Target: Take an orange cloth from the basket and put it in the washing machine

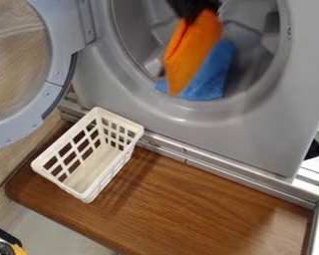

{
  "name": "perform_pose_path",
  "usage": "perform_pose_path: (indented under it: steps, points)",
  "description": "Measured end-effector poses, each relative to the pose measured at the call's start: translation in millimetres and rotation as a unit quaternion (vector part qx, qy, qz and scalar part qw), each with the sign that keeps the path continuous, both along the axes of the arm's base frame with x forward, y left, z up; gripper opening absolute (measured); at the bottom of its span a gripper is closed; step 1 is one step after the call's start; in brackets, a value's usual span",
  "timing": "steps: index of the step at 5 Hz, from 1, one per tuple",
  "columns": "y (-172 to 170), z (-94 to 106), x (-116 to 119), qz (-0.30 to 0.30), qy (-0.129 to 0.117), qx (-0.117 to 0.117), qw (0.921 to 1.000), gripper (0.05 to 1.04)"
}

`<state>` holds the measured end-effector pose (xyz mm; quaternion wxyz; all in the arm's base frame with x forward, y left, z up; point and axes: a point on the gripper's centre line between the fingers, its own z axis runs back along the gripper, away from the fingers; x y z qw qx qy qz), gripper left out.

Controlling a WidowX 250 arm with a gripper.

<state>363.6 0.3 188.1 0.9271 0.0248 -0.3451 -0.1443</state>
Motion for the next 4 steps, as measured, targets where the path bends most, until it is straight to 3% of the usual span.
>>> perform_pose_path:
  steps: [1, 2, 3, 4]
  points:
    - [0, -14.5, 14, 0.003, -0.008, 0.01, 0.9999, 0.051]
    - [0, -50.4, 25, 0.009, -0.009, 0.027, 0.9995, 0.051]
    - [-3, -77.3, 29, 0.009, -0.018, 0.027, 0.9994, 0.051]
    - [-4, -91.8, 33, 0.008, -0.013, 0.022, 0.9996, 0.075]
